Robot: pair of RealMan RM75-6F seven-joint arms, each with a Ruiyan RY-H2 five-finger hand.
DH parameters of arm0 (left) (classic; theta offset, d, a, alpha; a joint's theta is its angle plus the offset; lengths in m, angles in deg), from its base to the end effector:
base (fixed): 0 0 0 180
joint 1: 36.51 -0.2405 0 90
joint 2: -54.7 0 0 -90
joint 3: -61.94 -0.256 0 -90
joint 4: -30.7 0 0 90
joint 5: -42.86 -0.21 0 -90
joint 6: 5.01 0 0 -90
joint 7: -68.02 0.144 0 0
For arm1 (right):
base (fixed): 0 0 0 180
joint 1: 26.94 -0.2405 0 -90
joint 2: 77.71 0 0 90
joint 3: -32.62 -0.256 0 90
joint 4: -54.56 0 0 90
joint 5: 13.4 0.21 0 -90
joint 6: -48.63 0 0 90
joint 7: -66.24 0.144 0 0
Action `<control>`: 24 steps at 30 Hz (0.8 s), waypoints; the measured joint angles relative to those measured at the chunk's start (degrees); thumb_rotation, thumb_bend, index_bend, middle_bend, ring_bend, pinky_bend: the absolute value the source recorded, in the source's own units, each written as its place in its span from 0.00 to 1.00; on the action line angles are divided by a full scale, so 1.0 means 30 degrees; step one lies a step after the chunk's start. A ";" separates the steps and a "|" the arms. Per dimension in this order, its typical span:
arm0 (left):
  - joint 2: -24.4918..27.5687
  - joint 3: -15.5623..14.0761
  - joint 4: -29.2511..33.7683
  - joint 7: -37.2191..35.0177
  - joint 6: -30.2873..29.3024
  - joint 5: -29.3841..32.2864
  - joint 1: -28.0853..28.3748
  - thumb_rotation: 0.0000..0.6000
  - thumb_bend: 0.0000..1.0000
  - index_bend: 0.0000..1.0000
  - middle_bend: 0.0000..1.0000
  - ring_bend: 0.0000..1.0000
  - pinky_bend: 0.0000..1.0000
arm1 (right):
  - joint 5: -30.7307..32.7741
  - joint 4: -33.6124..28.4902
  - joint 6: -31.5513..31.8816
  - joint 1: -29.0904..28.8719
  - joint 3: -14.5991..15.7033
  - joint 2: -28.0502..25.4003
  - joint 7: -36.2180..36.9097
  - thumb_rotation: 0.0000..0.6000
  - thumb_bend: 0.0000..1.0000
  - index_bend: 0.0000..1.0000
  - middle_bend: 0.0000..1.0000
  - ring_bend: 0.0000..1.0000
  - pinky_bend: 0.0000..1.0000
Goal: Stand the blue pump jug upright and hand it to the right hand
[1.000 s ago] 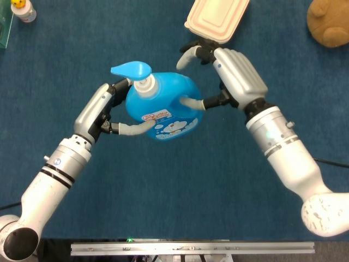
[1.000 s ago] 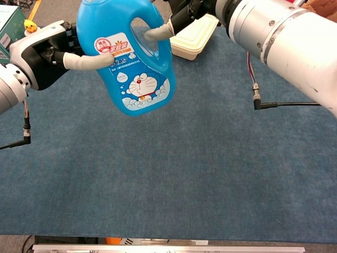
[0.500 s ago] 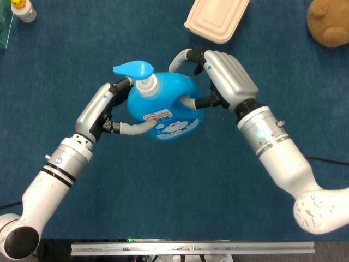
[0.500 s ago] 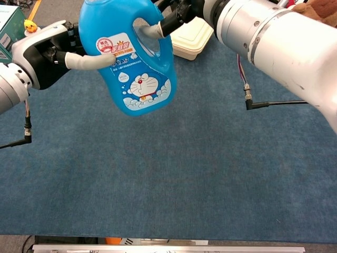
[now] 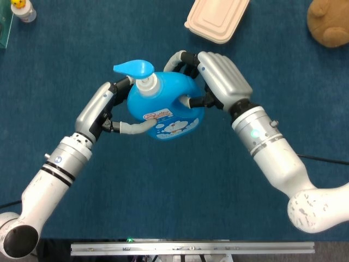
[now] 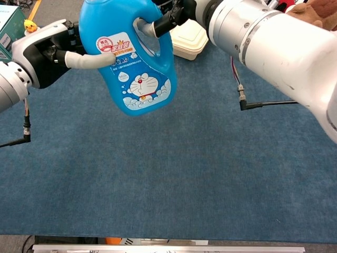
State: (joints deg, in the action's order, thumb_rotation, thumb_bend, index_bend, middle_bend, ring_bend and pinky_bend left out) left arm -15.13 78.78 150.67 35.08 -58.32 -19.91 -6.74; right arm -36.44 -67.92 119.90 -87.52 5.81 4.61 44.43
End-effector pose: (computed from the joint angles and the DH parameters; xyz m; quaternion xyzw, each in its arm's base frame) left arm -0.1080 0.2694 0.0674 -0.4153 -0.7362 -0.5244 0.1023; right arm 0.0287 -0.3065 0.0435 0.6036 -0.5848 0.4762 0.2587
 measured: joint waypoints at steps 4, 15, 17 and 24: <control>0.0059 0.0038 -0.0039 -0.0108 0.0086 0.0039 0.0015 1.00 0.20 0.47 0.43 0.41 0.36 | -0.0015 0.0163 -0.0015 -0.0047 0.0036 0.0123 0.0091 1.00 0.50 0.43 0.55 0.54 0.49; 0.0304 0.0023 -0.0024 -0.0472 0.0471 -0.0082 0.0046 1.00 0.20 0.41 0.40 0.38 0.36 | -0.0299 0.0623 0.0058 -0.0075 0.0056 0.0500 0.0383 1.00 0.59 0.47 0.58 0.59 0.56; 0.0351 0.0004 -0.0027 -0.0530 0.0554 -0.0171 0.0049 1.00 0.20 0.40 0.38 0.36 0.36 | -0.0384 0.0644 0.0039 -0.0059 0.0013 0.0519 0.0460 1.00 0.59 0.48 0.59 0.59 0.58; 0.0572 0.0017 -0.0075 -0.0806 0.0839 -0.0210 0.0096 1.00 0.20 0.37 0.36 0.35 0.36 | -0.0876 0.0829 0.0017 0.0021 0.0148 0.0671 0.0568 1.00 0.61 0.52 0.60 0.61 0.61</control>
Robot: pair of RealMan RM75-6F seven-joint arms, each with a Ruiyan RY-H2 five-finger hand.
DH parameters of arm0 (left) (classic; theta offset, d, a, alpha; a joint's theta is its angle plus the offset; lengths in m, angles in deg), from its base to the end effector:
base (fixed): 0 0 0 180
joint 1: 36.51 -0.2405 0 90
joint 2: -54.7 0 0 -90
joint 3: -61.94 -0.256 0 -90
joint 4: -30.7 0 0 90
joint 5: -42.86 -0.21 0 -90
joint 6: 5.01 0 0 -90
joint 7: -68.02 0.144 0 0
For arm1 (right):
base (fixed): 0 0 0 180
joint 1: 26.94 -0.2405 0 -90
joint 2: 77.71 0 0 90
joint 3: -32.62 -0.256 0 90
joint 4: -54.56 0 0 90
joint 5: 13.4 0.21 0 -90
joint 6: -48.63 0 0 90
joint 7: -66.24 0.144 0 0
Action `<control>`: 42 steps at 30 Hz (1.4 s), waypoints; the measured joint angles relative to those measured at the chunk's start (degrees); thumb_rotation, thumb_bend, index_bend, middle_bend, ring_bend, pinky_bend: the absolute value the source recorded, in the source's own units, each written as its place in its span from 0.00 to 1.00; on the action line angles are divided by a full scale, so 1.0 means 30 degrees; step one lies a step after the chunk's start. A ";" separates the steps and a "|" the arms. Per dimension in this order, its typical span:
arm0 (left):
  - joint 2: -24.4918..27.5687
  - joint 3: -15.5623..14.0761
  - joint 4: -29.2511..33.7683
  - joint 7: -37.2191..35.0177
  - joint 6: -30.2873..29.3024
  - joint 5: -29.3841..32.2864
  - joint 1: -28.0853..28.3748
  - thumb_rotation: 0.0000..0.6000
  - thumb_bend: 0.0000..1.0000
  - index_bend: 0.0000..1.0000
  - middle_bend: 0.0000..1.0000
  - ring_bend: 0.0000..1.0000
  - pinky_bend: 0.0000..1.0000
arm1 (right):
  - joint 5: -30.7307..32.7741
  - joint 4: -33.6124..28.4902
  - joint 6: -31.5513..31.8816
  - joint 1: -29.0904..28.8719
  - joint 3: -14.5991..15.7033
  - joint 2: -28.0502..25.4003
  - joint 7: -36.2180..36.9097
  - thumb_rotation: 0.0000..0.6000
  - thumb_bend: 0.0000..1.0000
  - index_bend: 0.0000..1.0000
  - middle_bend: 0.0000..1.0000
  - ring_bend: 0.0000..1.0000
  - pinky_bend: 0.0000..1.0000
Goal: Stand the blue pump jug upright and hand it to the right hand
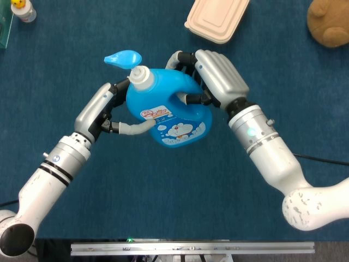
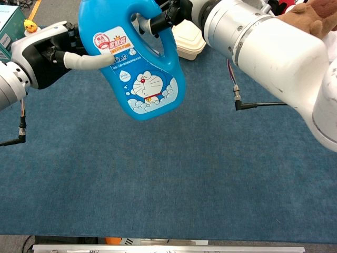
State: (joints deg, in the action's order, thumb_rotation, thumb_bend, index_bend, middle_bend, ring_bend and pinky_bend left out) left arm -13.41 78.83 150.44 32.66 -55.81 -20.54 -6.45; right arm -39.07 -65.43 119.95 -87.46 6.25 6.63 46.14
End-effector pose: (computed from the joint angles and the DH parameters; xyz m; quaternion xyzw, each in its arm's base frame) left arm -0.1100 0.2701 0.0693 -0.4202 -0.7432 -0.5119 0.0948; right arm 0.0298 -0.3106 0.0372 0.5957 -0.5830 0.4903 0.2549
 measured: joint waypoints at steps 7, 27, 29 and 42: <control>0.0217 -0.0033 0.0070 -0.0172 0.0221 -0.0192 0.0026 1.00 0.20 0.32 0.33 0.32 0.36 | -0.0498 0.0060 -0.0189 0.0082 0.0237 0.0004 -0.0006 1.00 0.62 0.54 0.60 0.61 0.61; 0.1174 0.0064 -0.0153 -0.1431 0.0778 -0.0837 -0.0082 1.00 0.20 0.12 0.17 0.14 0.32 | -0.2881 0.0201 0.0002 0.0936 0.0751 0.0212 0.0641 1.00 0.64 0.60 0.64 0.65 0.65; 0.1291 0.0070 -0.0222 -0.1634 0.0881 -0.0920 -0.0090 1.00 0.20 0.08 0.13 0.10 0.30 | -0.3143 0.0137 0.0000 0.1113 0.0792 0.0139 0.0803 1.00 0.64 0.60 0.64 0.65 0.65; 0.2534 -0.0250 -0.1195 -0.3304 0.1412 -0.2415 -0.0537 1.00 0.20 0.05 0.07 0.05 0.25 | -0.5514 -0.0706 -0.0238 0.2963 0.1464 -0.1323 0.2242 1.00 0.64 0.60 0.64 0.65 0.65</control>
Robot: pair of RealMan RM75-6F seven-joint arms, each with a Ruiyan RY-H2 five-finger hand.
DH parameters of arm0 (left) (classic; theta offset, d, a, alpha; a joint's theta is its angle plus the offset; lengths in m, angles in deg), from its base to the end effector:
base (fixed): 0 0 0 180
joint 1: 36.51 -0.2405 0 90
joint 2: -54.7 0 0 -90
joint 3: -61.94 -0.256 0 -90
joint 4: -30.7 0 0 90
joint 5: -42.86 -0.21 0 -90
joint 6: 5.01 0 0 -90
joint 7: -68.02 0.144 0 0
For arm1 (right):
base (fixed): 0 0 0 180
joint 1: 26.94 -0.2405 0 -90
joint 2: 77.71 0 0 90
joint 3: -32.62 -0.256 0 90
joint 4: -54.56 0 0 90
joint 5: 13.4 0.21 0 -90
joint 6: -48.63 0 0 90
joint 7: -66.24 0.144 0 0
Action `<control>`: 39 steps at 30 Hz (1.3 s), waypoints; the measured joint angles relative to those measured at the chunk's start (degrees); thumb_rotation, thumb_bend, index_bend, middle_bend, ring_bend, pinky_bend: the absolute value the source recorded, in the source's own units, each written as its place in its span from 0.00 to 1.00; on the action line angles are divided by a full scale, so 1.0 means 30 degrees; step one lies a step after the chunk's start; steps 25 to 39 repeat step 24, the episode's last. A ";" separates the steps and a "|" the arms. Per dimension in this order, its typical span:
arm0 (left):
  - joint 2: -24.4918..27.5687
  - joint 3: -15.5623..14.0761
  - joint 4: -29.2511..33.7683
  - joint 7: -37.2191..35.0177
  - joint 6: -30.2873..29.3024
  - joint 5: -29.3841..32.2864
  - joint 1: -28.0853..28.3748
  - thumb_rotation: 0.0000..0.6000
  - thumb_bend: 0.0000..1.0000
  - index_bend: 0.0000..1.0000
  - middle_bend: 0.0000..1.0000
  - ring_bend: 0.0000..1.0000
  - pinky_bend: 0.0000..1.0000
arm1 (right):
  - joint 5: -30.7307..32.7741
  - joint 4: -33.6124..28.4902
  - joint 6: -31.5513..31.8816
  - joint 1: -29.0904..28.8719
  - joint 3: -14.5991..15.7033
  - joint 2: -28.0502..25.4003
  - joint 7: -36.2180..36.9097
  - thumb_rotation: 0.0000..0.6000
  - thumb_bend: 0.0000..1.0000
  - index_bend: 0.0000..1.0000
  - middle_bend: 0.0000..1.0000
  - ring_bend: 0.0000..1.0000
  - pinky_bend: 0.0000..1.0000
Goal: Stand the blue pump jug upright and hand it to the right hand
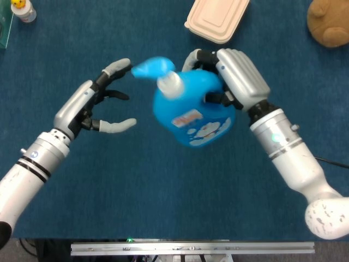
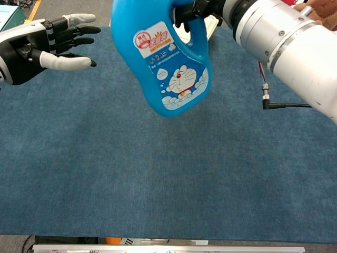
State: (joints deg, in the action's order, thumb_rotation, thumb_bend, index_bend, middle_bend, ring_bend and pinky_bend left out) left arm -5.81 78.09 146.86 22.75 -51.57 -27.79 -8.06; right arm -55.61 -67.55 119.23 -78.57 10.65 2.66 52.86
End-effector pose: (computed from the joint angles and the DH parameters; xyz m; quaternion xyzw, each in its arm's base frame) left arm -0.1413 0.2769 0.0940 -0.4376 -0.7412 -0.4951 0.1184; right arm -0.0015 -0.3021 0.0597 0.5864 -0.5503 0.5399 0.2484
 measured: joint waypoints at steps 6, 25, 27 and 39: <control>0.0282 -0.0284 -0.0894 -0.0364 -0.0207 -0.0527 -0.0258 1.00 0.20 0.05 0.06 0.05 0.25 | -0.1057 -0.0341 -0.0116 0.0812 0.0410 -0.0684 0.0552 1.00 0.64 0.60 0.64 0.65 0.65; 0.0596 -0.0676 -0.2313 -0.1407 -0.0744 -0.0834 -0.0597 1.00 0.20 0.05 0.06 0.04 0.24 | -0.2395 -0.0414 -0.0277 0.2012 0.0553 -0.1317 0.1568 1.00 0.64 0.60 0.64 0.65 0.65; 0.0596 -0.0676 -0.2313 -0.1407 -0.0744 -0.0834 -0.0597 1.00 0.20 0.05 0.06 0.04 0.24 | -0.2395 -0.0414 -0.0277 0.2012 0.0553 -0.1317 0.1568 1.00 0.64 0.60 0.64 0.65 0.65; 0.0596 -0.0676 -0.2313 -0.1407 -0.0744 -0.0834 -0.0597 1.00 0.20 0.05 0.06 0.04 0.24 | -0.2395 -0.0414 -0.0277 0.2012 0.0553 -0.1317 0.1568 1.00 0.64 0.60 0.64 0.65 0.65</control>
